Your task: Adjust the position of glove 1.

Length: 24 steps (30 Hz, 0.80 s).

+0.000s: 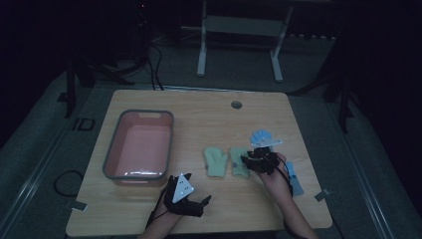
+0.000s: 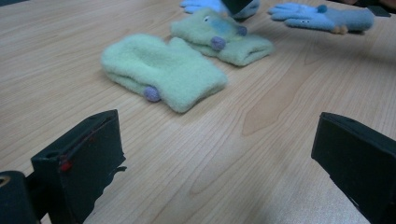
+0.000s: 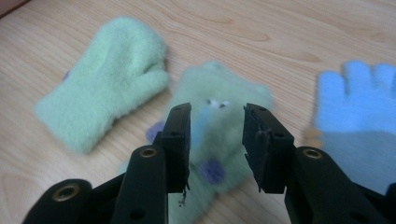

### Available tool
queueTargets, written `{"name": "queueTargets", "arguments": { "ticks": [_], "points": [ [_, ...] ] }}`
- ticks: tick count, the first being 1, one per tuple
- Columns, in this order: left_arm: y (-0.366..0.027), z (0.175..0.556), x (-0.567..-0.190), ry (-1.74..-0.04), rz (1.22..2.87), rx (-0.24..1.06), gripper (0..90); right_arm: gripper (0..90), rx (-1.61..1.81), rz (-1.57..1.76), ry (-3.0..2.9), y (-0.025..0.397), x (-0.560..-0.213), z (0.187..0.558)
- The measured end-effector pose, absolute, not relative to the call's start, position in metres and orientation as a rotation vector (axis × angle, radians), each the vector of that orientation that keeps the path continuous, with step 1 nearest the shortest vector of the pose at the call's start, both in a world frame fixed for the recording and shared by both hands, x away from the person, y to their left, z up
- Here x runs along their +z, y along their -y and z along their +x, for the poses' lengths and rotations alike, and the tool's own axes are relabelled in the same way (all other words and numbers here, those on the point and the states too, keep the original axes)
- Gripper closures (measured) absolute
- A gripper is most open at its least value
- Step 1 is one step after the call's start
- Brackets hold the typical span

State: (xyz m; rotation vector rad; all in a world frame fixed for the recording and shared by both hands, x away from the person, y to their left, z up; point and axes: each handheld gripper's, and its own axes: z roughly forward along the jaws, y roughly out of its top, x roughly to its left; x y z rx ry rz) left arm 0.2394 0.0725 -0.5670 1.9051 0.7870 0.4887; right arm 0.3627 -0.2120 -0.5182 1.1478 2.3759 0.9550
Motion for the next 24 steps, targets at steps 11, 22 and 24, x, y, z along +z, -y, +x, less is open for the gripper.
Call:
{"name": "queueTargets", "arguments": {
  "ticks": [11,22,24],
  "points": [
    [-0.073,0.239,-0.567,-0.788,1.908,0.486,2.4,71.1,0.901,1.19,-2.368,0.206,-0.548,0.36],
    [-0.074,0.24,-0.567,-0.796,1.901,0.482,2.4,83.3,0.897,1.31,-2.312,0.206,-0.536,0.356],
    [-0.074,0.24,-0.567,-0.799,1.9,0.48,2.4,83.4,0.902,1.305,-2.279,0.206,-0.525,0.355]
  ]
}}
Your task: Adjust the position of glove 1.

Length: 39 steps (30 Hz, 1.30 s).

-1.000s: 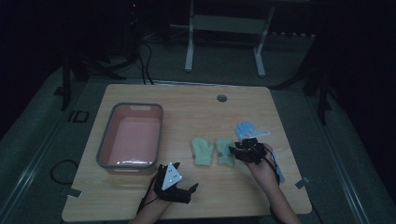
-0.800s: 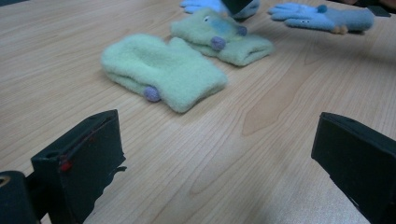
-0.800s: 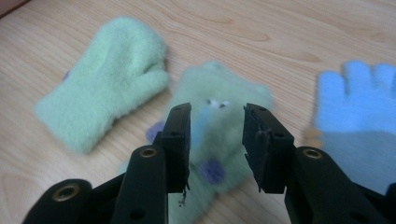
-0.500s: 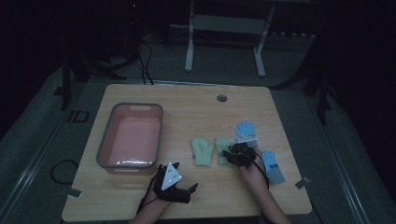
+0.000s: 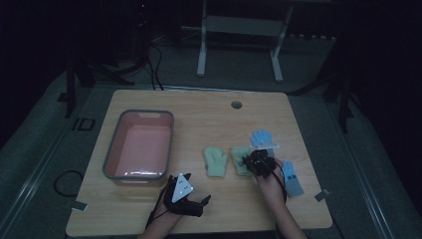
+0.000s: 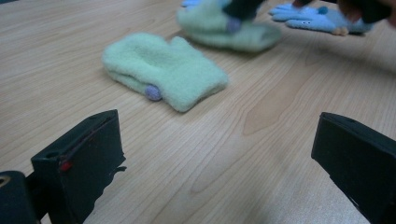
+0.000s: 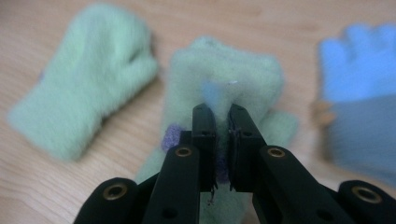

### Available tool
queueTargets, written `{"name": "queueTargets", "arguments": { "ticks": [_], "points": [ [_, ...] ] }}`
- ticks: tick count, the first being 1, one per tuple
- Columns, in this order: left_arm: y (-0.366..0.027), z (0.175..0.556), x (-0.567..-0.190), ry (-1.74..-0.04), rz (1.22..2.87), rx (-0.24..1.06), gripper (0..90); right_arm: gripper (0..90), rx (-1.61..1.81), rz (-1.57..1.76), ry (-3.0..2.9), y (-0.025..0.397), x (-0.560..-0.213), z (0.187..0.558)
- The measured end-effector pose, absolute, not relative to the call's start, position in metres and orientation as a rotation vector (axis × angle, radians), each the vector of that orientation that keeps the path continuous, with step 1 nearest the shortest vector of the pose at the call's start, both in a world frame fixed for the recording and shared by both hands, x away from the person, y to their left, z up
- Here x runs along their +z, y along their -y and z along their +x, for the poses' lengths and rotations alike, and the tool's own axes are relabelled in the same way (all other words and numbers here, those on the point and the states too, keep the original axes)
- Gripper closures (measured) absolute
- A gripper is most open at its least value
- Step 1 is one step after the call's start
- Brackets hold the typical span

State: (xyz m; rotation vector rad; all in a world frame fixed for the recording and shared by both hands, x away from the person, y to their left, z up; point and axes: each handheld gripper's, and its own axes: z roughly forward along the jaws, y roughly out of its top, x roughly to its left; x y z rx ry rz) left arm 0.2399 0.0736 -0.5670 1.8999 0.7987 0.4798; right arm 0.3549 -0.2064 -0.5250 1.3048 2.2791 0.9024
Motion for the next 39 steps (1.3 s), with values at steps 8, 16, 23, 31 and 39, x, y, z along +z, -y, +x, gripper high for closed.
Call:
{"name": "queueTargets", "arguments": {
  "ticks": [8,16,23,31,39],
  "points": [
    [-0.073,0.24,-0.567,-0.791,1.904,0.485,2.4,83.3,0.973,1.279,-2.19,0.201,-0.475,0.353],
    [-0.073,0.239,-0.567,-0.792,1.905,0.487,2.4,83.4,1.007,1.253,-2.183,0.178,-0.456,0.35],
    [-0.073,0.239,-0.567,-0.792,1.903,0.489,2.4,83.3,1.027,1.235,-2.202,0.147,-0.455,0.344],
    [-0.073,0.239,-0.567,-0.789,1.902,0.487,2.4,83.1,1.007,1.227,-2.231,0.121,-0.469,0.342],
    [-0.073,0.239,-0.567,-0.787,1.905,0.487,2.4,83.1,0.964,1.284,-2.26,0.115,-0.491,0.344]
  ]
}}
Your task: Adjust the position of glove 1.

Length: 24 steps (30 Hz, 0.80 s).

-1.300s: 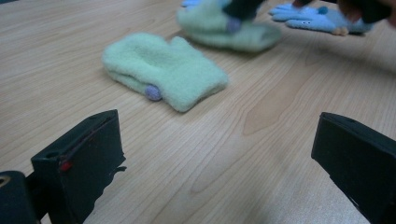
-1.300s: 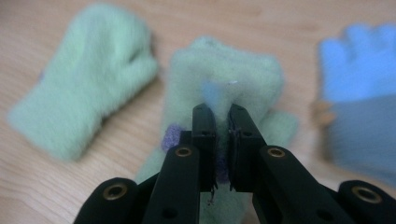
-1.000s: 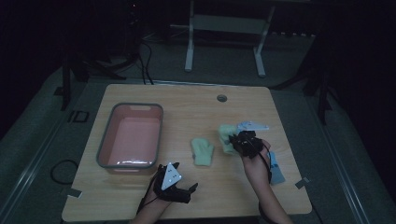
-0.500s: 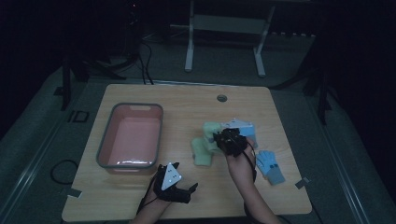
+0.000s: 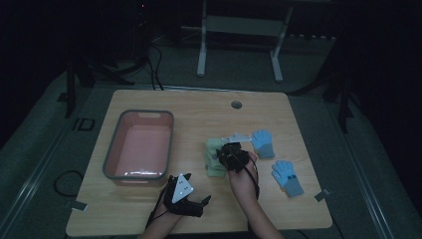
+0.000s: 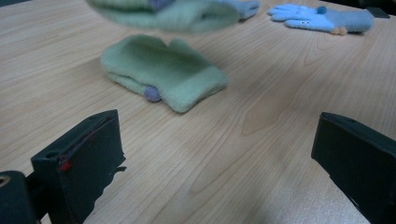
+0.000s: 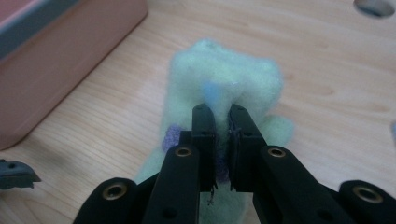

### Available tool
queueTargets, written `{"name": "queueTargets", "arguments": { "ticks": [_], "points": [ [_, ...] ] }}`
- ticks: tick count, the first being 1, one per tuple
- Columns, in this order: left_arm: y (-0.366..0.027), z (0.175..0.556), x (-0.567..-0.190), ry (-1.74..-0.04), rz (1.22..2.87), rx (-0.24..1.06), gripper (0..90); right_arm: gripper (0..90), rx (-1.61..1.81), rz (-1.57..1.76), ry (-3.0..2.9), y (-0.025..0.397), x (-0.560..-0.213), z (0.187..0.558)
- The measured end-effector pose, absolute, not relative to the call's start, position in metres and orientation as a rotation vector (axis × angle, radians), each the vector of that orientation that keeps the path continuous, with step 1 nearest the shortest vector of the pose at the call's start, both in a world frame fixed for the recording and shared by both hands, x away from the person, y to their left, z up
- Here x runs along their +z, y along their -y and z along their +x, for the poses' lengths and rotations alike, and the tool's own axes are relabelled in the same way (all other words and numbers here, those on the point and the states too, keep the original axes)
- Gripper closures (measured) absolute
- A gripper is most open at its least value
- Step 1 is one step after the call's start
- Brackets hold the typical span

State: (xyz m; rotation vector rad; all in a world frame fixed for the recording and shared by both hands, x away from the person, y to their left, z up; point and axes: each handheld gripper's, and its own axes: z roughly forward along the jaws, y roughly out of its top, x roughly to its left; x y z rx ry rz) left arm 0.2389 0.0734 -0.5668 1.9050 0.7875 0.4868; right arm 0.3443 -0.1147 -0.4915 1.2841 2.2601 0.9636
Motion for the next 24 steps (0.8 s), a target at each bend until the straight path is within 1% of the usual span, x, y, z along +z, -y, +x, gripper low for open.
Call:
{"name": "queueTargets", "arguments": {
  "ticks": [3,13,20,23,24],
  "points": [
    [-0.074,0.239,-0.567,-0.787,1.905,0.486,2.4,83.1,0.923,1.298,-2.281,0.111,-0.505,0.344],
    [-0.074,0.239,-0.567,-0.788,1.903,0.485,2.4,81.0,0.873,1.304,-2.319,0.104,-0.525,0.346],
    [-0.073,0.239,-0.567,-0.79,1.907,0.485,2.4,71.5,0.88,1.297,-2.344,0.106,-0.523,0.344],
    [-0.073,0.239,-0.567,-0.79,1.912,0.492,2.5,63.0,0.909,1.274,-2.349,0.11,-0.518,0.342],
    [-0.072,0.239,-0.567,-0.786,1.917,0.495,2.5,58.9,0.923,1.263,-2.345,0.112,-0.516,0.341]
  ]
}}
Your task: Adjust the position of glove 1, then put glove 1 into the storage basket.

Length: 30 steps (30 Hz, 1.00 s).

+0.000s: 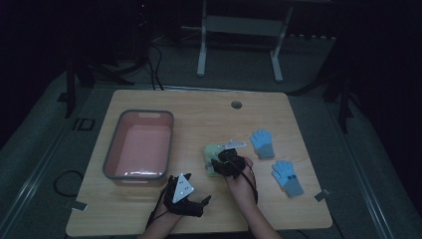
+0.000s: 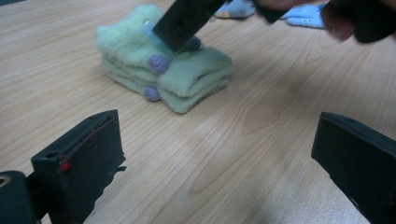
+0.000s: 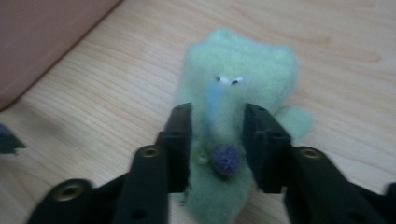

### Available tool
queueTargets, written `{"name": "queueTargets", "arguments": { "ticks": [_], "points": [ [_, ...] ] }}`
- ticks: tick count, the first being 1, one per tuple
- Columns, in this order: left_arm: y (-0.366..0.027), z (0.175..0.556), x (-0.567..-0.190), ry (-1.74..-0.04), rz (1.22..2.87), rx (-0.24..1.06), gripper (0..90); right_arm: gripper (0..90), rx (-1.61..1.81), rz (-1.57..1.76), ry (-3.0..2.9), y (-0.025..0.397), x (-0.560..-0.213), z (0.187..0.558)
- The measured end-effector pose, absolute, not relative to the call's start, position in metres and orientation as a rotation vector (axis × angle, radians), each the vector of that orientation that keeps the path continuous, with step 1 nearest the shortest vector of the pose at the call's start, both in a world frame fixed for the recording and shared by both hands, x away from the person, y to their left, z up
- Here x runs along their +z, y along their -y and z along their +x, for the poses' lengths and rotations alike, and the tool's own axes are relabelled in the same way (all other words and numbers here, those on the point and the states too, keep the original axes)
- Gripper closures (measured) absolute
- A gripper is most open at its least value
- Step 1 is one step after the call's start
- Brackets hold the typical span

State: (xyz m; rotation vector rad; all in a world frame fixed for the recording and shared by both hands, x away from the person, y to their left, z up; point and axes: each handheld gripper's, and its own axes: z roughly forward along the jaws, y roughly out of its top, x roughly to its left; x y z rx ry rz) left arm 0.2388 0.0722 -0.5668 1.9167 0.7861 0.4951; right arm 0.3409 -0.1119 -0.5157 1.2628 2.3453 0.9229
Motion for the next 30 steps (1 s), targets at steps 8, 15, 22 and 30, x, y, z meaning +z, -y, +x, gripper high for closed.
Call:
{"name": "queueTargets", "arguments": {
  "ticks": [8,15,22,30],
  "points": [
    [-0.069,0.237,-0.567,-0.782,1.954,0.49,4.0,26.5,1.107,1.219,-2.408,0.138,-0.503,0.338],
    [-0.069,0.239,-0.567,-0.797,1.965,0.466,4.1,15.8,1.205,1.124,-2.461,0.146,-0.505,0.338],
    [-0.066,0.242,-0.564,-0.776,1.999,0.369,4.7,13.7,1.17,1.029,-2.468,0.157,-0.504,0.341],
    [-0.058,0.256,-0.55,-0.705,2.064,0.336,6.4,11.5,1.179,1.036,-2.482,0.176,-0.491,0.351]
  ]
}}
